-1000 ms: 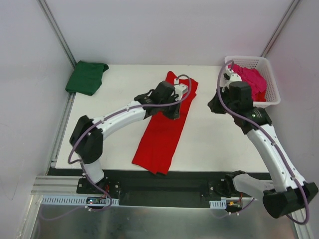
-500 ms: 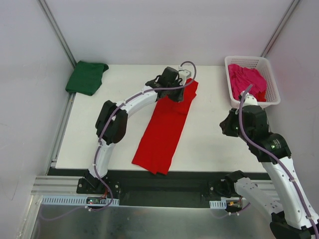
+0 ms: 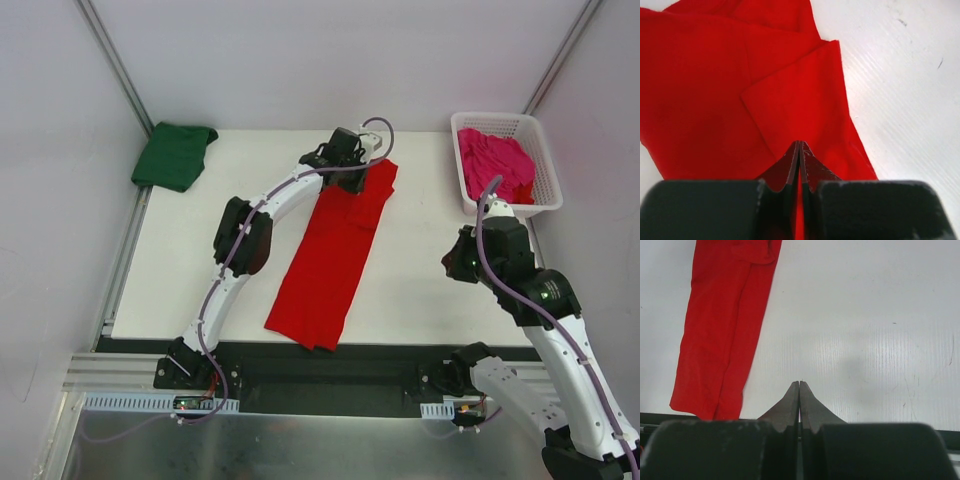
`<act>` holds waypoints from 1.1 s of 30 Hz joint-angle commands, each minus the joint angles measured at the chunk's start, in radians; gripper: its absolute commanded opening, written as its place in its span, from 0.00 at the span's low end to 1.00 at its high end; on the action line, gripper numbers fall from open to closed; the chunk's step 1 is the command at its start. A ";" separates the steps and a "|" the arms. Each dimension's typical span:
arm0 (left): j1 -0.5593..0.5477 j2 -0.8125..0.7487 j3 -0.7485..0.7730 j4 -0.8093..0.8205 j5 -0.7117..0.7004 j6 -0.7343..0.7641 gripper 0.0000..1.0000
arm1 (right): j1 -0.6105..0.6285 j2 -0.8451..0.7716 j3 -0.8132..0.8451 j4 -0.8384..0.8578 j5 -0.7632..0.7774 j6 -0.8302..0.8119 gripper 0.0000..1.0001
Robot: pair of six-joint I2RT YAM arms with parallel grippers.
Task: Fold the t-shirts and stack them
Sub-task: Rotate the tshirt 90 degrees
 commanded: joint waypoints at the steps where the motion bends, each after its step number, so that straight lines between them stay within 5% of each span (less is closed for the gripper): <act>1: 0.002 0.023 0.064 -0.080 -0.066 0.075 0.00 | 0.005 -0.006 0.010 -0.012 0.025 0.019 0.02; 33: 0.132 0.110 0.054 -0.397 -0.144 0.027 0.00 | 0.005 -0.037 -0.036 0.005 0.009 0.044 0.02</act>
